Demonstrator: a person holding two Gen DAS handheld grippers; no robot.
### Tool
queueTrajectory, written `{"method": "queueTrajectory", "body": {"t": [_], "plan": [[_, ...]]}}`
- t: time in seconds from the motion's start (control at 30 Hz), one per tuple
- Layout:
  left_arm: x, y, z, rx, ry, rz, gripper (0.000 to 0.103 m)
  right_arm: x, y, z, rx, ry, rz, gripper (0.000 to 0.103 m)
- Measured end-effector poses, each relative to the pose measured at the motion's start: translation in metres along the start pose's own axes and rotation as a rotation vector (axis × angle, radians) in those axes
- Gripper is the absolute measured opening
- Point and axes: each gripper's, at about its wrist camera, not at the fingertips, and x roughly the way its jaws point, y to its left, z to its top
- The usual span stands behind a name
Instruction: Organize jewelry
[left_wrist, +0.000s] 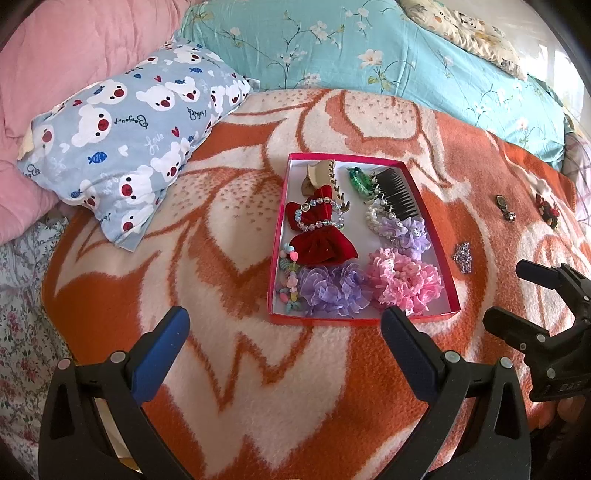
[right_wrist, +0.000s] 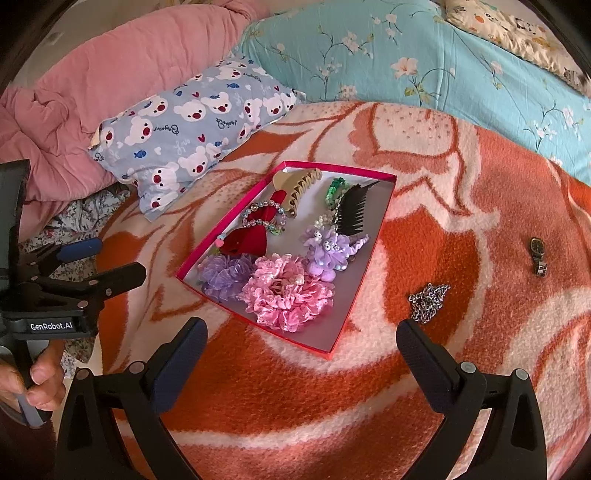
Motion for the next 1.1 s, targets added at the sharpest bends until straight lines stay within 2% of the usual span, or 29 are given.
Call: {"method": "queueTrajectory", "body": {"t": [1.1], "plan": [[0.009,-0.002,0.0,0.001,0.009,-0.014,0.103,0.001,0.002,0.001,0.007,0.0,0.002,0.103]]}}
